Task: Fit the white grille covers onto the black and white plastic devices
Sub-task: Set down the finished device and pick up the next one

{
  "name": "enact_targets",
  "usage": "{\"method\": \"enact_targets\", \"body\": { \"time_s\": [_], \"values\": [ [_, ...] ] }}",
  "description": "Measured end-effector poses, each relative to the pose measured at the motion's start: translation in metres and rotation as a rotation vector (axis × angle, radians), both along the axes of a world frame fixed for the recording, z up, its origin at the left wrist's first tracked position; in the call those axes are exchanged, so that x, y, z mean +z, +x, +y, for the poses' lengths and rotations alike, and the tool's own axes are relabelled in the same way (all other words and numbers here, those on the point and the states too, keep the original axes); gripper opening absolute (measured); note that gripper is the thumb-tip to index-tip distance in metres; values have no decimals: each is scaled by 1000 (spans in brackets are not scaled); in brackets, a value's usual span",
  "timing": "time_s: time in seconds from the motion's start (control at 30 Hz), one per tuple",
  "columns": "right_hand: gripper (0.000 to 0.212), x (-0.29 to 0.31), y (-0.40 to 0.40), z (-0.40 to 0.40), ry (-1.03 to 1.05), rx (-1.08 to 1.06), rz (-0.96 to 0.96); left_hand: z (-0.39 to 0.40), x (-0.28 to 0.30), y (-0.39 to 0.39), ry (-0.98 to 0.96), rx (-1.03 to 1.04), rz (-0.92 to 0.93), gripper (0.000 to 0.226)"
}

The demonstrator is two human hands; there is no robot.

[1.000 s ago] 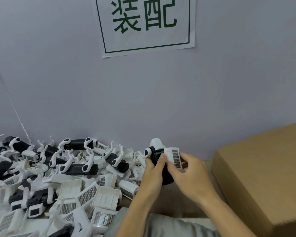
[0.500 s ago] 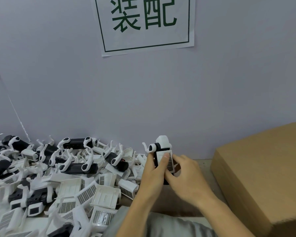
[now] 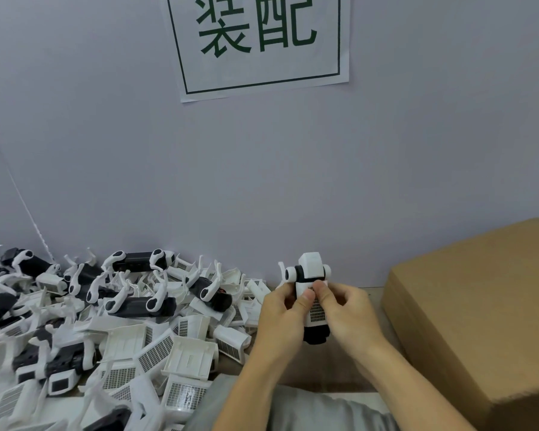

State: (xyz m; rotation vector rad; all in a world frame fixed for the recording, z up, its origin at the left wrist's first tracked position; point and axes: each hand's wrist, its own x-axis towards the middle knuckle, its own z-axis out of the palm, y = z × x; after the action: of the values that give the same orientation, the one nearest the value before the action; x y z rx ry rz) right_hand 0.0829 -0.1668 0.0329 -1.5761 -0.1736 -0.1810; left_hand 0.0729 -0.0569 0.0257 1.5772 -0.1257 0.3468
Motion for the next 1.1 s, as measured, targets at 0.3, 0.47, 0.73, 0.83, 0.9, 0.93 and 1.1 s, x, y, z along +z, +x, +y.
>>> {"method": "enact_targets", "body": {
  "time_s": [0.3,0.47,0.73,0.83,0.9,0.93,1.1],
  "values": [
    [18,0,4,-8,147,142,0,-3,4,2,-143,43,50,21],
    [17,-4,5,-7,14,36,-45,-2,3,-1,-150,-57,125,16],
    [6,-5,6,-4,-52,-81,-139,6,10,-4,-272,-62,203,11],
    [10,-8,6,-4,-285,-154,-240,7,13,-3,-360,83,234,22],
    [27,-10,2,-1,-530,-86,-313,6,20,-4,-464,50,277,35],
    [36,-12,2,1,-608,-70,-325,6,25,-6,-505,11,291,38],
    [11,-1,6,-13,-336,-241,-246,14,38,-6,-166,133,145,21]
  ]
}}
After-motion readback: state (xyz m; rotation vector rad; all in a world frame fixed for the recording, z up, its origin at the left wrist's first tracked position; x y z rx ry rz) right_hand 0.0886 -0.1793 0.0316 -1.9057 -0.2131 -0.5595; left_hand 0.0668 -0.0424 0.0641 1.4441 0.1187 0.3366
